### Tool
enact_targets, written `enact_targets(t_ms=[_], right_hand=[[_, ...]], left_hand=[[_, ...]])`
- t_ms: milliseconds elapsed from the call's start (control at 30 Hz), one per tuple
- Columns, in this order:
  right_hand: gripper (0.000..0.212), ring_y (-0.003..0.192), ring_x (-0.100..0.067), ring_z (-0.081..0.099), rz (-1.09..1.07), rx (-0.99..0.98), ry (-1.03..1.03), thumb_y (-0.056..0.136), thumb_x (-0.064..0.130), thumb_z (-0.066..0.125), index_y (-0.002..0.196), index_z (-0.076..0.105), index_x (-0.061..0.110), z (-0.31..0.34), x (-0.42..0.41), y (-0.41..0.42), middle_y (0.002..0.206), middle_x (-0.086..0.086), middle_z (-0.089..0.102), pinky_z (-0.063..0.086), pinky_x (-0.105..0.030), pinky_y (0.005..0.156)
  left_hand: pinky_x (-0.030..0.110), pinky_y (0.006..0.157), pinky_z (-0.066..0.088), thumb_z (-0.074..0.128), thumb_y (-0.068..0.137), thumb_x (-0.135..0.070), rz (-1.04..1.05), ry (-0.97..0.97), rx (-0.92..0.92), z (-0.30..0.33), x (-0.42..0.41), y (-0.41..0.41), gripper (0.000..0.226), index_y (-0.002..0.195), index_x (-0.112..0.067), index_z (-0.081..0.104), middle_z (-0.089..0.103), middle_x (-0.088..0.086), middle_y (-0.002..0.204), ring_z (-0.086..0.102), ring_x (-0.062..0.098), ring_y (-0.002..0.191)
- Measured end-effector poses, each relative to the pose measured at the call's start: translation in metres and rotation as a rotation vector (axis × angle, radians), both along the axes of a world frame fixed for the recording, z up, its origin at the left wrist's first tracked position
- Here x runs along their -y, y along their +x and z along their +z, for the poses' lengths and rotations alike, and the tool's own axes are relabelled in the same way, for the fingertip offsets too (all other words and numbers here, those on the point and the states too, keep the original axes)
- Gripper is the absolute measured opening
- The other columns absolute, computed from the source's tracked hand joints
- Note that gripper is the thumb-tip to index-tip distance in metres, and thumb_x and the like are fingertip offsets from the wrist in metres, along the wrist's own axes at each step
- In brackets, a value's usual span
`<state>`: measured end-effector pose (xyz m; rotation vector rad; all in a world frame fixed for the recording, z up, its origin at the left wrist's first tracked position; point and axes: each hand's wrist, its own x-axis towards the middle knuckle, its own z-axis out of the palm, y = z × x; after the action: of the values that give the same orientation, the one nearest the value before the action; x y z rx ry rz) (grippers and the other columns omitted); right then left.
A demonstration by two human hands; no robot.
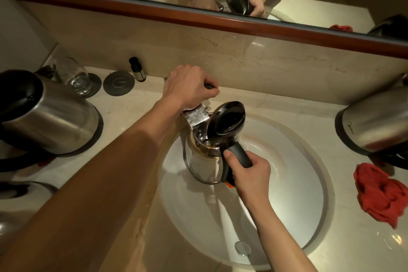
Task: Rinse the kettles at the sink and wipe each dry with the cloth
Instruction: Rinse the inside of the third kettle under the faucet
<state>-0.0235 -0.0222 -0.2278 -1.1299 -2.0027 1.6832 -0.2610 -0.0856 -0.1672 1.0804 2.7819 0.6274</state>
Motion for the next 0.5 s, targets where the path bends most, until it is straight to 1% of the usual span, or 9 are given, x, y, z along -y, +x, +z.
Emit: enact_targets(t_ms=[67, 167, 267, 333, 400, 500], right_hand=[[0.042, 0.053, -0.02, 0.036, 0.005, -0.001, -0.006, 0.064, 0.054, 0.073, 0.043, 0.049, 0.028, 0.0004, 0.0002, 0.0002, 0.047, 0.008, 0.037, 0.034, -0.036, 0.056], [0.043, 0.052, -0.021, 0.039, 0.006, 0.001, -0.017, 0.065, 0.055, 0.074, 0.043, 0.049, 0.027, -0.0001, -0.0001, -0.0001, 0.047, 0.003, 0.039, 0.036, -0.039, 0.055], [0.045, 0.052, -0.024, 0.044, 0.007, 0.009, -0.023, 0.067, 0.054, 0.076, 0.046, 0.05, 0.023, -0.0021, -0.0007, 0.0002, 0.049, -0.003, 0.041, 0.041, -0.049, 0.051], [0.045, 0.051, -0.025, 0.045, 0.006, 0.012, -0.021, 0.068, 0.053, 0.076, 0.047, 0.051, 0.023, -0.0025, -0.0009, 0.0002, 0.049, -0.004, 0.042, 0.043, -0.053, 0.05], [0.045, 0.051, -0.024, 0.044, 0.006, 0.009, -0.023, 0.068, 0.053, 0.076, 0.047, 0.051, 0.022, -0.0023, -0.0003, -0.0002, 0.049, -0.004, 0.042, 0.042, -0.052, 0.05], [0.044, 0.051, -0.022, 0.041, 0.005, 0.002, -0.019, 0.066, 0.054, 0.075, 0.045, 0.05, 0.024, -0.0021, 0.0001, 0.0, 0.048, 0.0, 0.04, 0.038, -0.042, 0.053]], left_hand=[[0.031, 0.081, 0.049, 0.063, 0.087, -0.048, 0.001, -0.001, 0.004, 0.0003, -0.0001, 0.0009, 0.017, 0.093, -0.041, 0.077, 0.075, -0.016, 0.094, 0.066, 0.016, 0.092], [0.034, 0.084, 0.052, 0.063, 0.087, -0.049, 0.001, -0.003, 0.01, -0.0001, -0.0002, 0.0008, 0.018, 0.094, -0.041, 0.077, 0.075, -0.016, 0.095, 0.067, 0.017, 0.093], [0.033, 0.083, 0.051, 0.063, 0.087, -0.05, 0.003, -0.01, 0.008, -0.0004, -0.0005, -0.0002, 0.018, 0.094, -0.041, 0.077, 0.075, -0.016, 0.095, 0.066, 0.016, 0.093], [0.034, 0.084, 0.052, 0.063, 0.087, -0.051, 0.005, -0.014, 0.006, -0.0006, -0.0008, -0.0005, 0.018, 0.095, -0.042, 0.076, 0.075, -0.016, 0.096, 0.067, 0.017, 0.093], [0.036, 0.084, 0.053, 0.062, 0.086, -0.052, 0.008, -0.014, 0.008, -0.0016, -0.0007, -0.0009, 0.019, 0.095, -0.042, 0.076, 0.075, -0.016, 0.096, 0.067, 0.017, 0.093], [0.036, 0.084, 0.053, 0.063, 0.087, -0.052, 0.006, -0.016, 0.01, -0.0018, -0.0012, -0.0003, 0.019, 0.095, -0.042, 0.076, 0.075, -0.016, 0.096, 0.067, 0.017, 0.093]])
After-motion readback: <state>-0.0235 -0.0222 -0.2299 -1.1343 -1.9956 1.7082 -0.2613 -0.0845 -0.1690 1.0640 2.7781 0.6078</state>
